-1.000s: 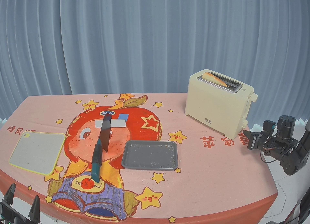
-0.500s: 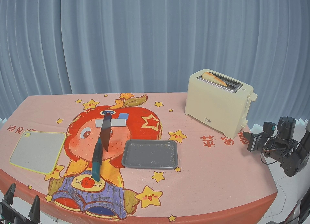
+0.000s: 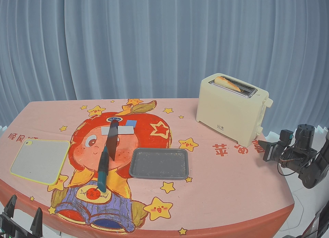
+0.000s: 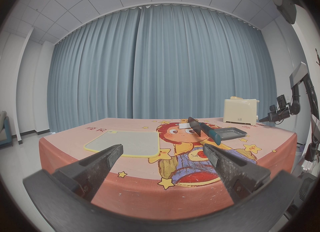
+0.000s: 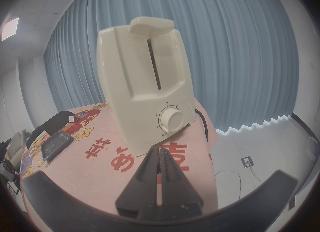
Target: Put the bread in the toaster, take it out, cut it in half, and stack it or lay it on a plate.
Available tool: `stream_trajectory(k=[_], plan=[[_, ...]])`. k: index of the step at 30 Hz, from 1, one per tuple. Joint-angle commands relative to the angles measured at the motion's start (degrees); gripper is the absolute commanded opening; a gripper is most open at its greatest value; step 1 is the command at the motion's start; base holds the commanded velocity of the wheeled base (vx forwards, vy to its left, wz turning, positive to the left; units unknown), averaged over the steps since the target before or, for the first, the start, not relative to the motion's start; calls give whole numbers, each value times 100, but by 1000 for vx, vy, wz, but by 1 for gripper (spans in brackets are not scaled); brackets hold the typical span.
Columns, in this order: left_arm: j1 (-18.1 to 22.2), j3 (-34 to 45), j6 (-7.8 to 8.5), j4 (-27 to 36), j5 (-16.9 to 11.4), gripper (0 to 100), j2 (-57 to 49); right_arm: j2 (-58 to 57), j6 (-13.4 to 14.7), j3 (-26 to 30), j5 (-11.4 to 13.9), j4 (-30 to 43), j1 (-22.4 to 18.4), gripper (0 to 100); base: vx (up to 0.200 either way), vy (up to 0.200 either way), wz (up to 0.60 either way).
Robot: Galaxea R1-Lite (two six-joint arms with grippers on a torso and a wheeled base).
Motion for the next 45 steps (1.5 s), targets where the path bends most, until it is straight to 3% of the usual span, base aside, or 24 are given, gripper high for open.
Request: stream_trajectory(k=[1,18,29,30,45], plan=[[9,101,2,-2,4,100,10,-247,10,8,1,-6,-26,0,0,0,0],[0,101,2,-2,4,100,10,-1891,-69,8,10,126,176,0,0,0,0],[0,101,2,-2,4,100,10,-2031,-104,-27,37,126,352,0,0,0,0],[0,101,2,-2,4,100,10,-2031,-122,-27,54,117,378,100,0,0,0],[0,101,2,-2,4,100,10,-2506,-78,0,81,346,361,100,0,0,0]])
